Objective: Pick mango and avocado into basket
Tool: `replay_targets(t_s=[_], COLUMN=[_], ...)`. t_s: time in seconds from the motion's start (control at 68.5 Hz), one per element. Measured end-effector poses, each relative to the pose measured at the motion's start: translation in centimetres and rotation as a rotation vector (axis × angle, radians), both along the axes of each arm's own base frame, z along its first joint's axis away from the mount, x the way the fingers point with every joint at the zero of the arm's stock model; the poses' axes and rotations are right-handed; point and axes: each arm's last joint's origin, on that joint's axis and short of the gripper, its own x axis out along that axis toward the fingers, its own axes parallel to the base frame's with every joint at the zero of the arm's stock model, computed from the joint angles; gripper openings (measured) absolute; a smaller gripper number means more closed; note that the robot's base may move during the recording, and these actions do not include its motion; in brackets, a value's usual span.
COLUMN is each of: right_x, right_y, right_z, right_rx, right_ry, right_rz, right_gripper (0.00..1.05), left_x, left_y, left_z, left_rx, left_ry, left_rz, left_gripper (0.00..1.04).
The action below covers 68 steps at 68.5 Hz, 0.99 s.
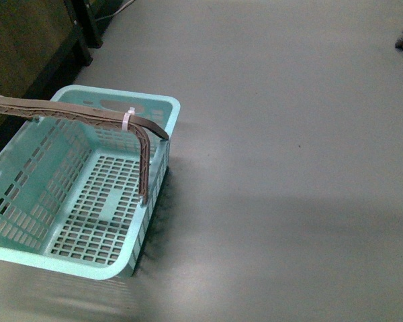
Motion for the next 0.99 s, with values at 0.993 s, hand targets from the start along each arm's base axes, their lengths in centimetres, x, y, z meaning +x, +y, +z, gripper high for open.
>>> replay_targets(t_s=[0.993], right_x=[0.0], right_y=[0.0], right_z=[0.0], right_rx=[0.0], right_ry=[0.0], right_rz=[0.0], right_gripper=[0.96], left_x=[13.7], left_y=[0.3], left_z=[-2.8], left_rx=[-1.211], left_ry=[0.568], left_rz=[0.188], left_gripper=[0.96])
